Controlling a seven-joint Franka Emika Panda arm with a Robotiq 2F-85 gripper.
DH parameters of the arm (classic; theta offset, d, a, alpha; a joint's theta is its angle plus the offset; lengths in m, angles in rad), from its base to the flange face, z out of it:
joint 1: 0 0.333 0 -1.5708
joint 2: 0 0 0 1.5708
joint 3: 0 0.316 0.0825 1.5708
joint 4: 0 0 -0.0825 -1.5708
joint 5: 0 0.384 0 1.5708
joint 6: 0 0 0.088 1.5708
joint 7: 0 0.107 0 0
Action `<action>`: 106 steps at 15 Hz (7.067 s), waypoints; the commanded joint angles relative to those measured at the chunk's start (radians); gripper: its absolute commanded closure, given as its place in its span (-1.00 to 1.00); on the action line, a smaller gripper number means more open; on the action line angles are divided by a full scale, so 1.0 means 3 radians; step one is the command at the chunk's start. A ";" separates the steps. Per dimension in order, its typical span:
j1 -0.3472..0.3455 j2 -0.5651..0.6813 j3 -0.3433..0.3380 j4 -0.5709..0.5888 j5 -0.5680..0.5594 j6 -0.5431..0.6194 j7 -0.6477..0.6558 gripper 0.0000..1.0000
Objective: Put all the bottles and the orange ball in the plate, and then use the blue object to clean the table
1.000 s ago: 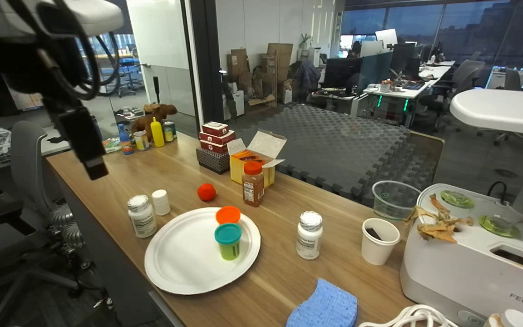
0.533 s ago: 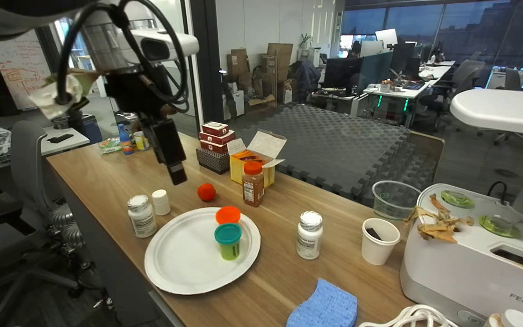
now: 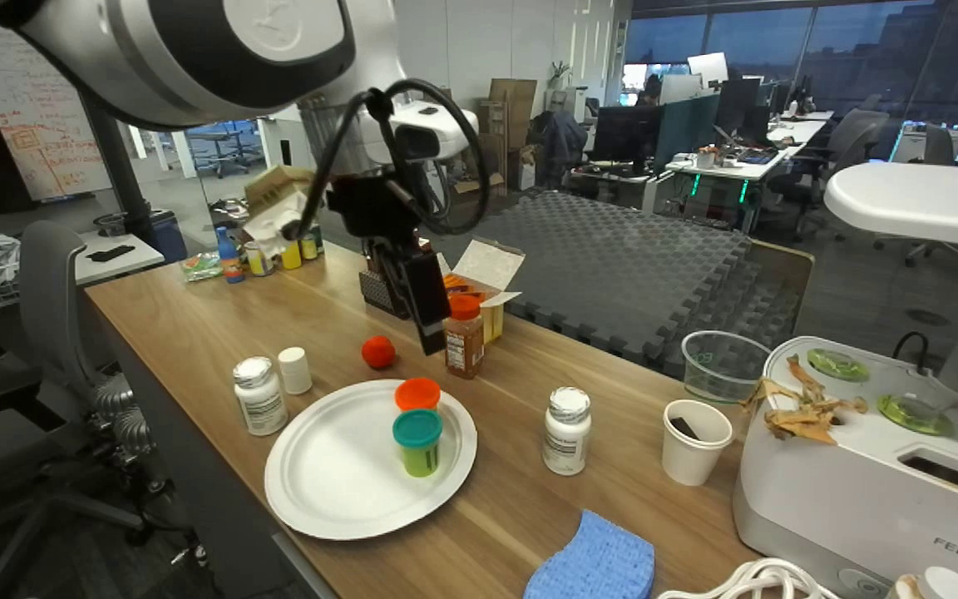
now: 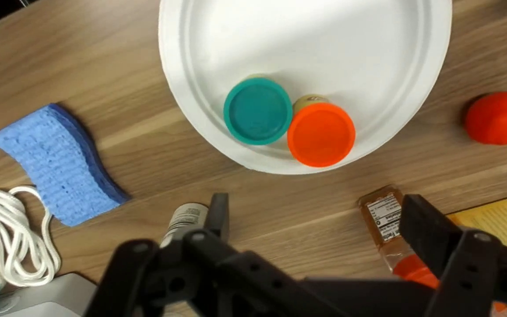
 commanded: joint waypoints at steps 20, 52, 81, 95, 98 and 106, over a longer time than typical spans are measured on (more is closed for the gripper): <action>-0.0477 0.1257 -0.0204 0.1509 0.0785 -0.0390 -0.0563 -0.48; -0.0020 -0.1300 0.0010 -0.1535 0.0519 -0.0073 -0.0448 0.64; 0.0078 -0.0426 -0.0119 -0.1170 -0.0195 0.0682 0.0193 0.64; 0.0089 -0.0426 -0.0161 -0.1209 -0.0098 0.0591 0.0077 -0.65; 0.0111 -0.0618 -0.0213 -0.1280 -0.0201 0.0548 0.0131 -1.00; 0.0072 -0.1173 0.0084 -0.0919 0.0103 -0.0180 -0.0689 -1.00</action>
